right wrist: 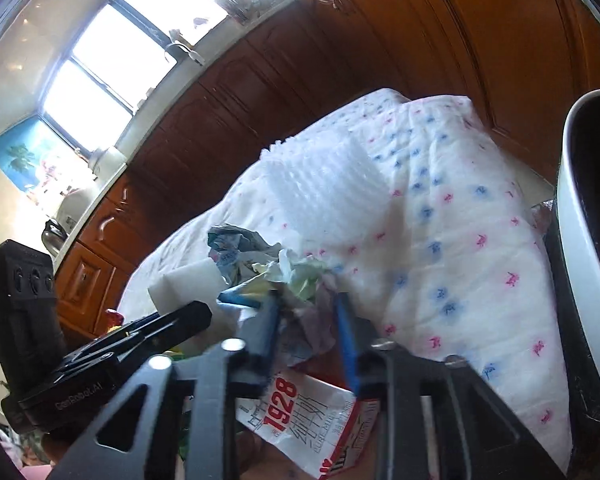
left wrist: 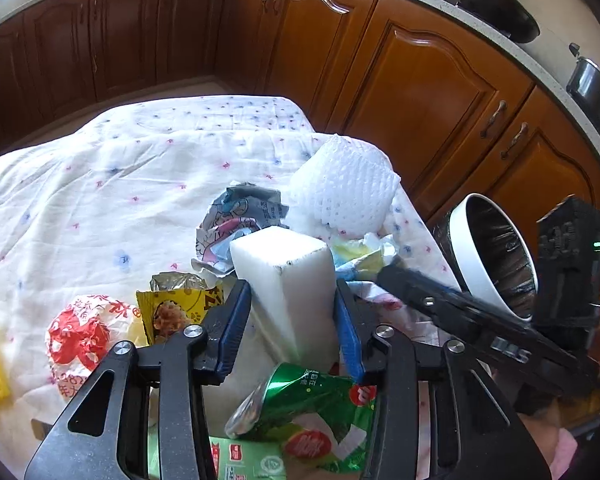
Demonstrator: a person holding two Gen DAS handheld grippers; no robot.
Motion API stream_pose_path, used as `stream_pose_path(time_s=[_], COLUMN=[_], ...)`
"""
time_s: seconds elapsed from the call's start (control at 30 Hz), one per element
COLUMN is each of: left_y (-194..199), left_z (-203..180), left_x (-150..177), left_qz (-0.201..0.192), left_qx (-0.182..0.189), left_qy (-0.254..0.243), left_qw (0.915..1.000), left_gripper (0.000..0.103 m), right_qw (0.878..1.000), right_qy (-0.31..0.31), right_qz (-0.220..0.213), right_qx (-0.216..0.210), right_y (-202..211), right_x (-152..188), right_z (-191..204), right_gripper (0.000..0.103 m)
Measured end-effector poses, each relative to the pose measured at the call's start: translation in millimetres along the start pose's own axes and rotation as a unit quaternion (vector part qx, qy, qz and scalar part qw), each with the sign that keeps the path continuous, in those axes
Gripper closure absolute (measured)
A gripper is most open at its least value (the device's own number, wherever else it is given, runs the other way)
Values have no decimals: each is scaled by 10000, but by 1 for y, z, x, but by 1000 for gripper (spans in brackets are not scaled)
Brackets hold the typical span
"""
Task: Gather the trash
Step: 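Carry the foam block in the left tool into the bin while the right tool drops crumpled paper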
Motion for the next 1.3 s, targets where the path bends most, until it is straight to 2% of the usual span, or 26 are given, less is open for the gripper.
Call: stream_pose_path(time_s=[0.17, 0.4, 0.7, 0.83, 1.0, 1.3], left_y=[9, 41, 72, 74, 71, 62], left_z=[-2, -9, -38, -67, -99, -147], left_x=[0, -17, -35, -34, -18, 5], left_qz=[-129, -589, -975, -941, -755, -481], left_qx=[113, 253, 592, 854, 1094, 1363], left_qy=[-15, -3, -79, -287, -488, -841], left_qw=[9999, 9979, 9934, 9915, 9899, 9859], left_gripper=[70, 71, 71, 71, 71, 71], right_qw=[9995, 9965, 9907, 9870, 9822, 9763], right_qy=[99, 13, 61, 15, -124, -313], right_qz=[-282, -833, -1269, -1431, -1583, -1759], right_qx=[21, 89, 494, 733, 1001, 1220], right_y=[23, 66, 121, 146, 174, 203], right_x=[-6, -22, -24, -23, -17, -13], right_z=[8, 4, -10, -26, -46, -69], right_gripper=[90, 90, 90, 90, 90, 90])
Point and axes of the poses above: each gripper's, at about its wrist camera, not at the fingertips, and y roughly against the way its jaws point, z to its left, x to its underside, the point moved 5 cm from there along -y, roughly the way its jaws point, and after that the axes turned 13 degrees about -z, right-handed, at the moved point
